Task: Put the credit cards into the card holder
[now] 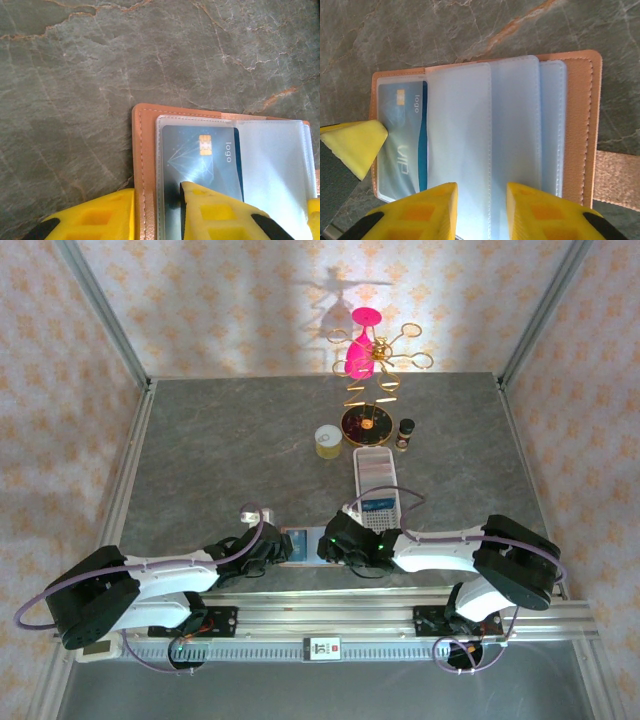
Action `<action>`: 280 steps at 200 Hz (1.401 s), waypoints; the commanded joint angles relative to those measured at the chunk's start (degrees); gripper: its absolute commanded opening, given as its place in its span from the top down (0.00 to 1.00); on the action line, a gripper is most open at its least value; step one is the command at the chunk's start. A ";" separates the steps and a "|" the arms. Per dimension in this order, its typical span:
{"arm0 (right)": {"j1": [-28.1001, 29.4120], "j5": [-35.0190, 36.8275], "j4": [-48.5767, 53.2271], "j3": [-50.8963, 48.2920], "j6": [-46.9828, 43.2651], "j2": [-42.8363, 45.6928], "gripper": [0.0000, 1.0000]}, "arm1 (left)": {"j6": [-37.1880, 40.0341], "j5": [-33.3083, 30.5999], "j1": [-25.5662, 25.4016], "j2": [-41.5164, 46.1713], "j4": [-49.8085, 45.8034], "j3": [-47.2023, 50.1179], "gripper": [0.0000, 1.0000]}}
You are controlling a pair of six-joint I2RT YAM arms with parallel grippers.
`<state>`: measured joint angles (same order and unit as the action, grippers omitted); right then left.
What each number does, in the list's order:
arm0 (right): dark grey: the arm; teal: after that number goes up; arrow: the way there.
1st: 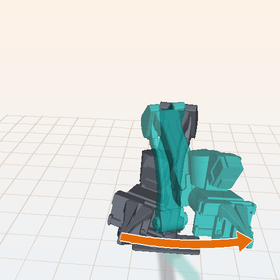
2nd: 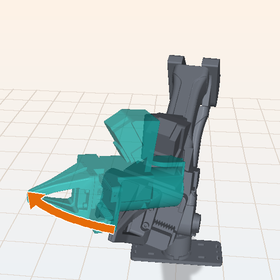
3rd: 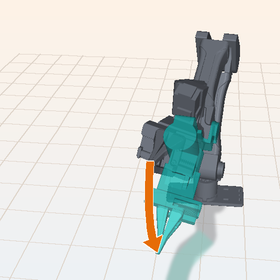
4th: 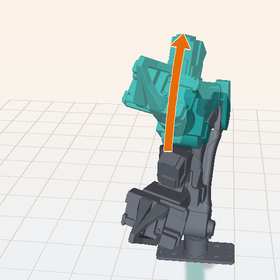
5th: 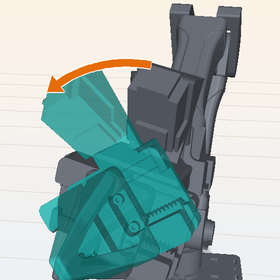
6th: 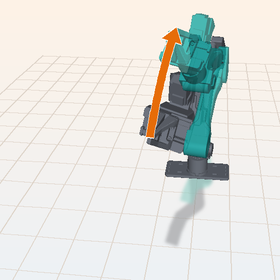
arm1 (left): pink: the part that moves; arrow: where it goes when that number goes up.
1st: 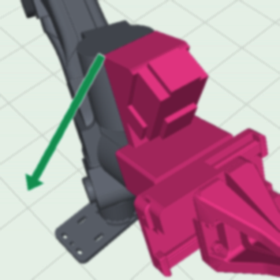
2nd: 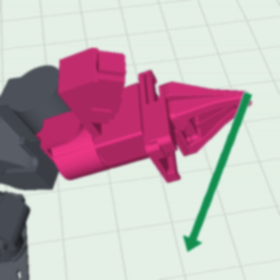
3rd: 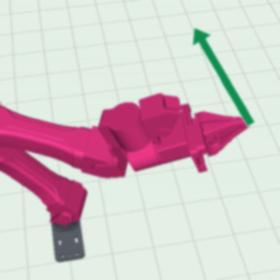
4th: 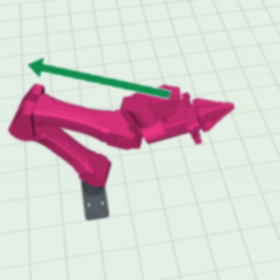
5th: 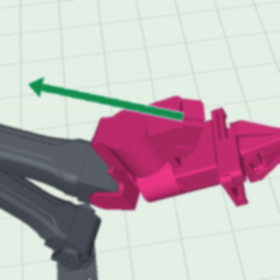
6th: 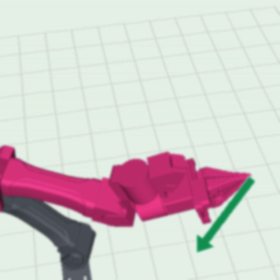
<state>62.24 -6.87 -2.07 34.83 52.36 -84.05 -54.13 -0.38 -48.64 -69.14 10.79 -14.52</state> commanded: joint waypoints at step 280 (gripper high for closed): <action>0.43 -3.60 -7.81 3.05 -1.97 -0.78 0.83 | -4.13 4.73 -0.44 3.77 -1.78 5.16 0.47</action>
<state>62.33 -8.82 -6.42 35.68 51.29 -82.15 -55.33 2.15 -48.75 -65.93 12.93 -13.52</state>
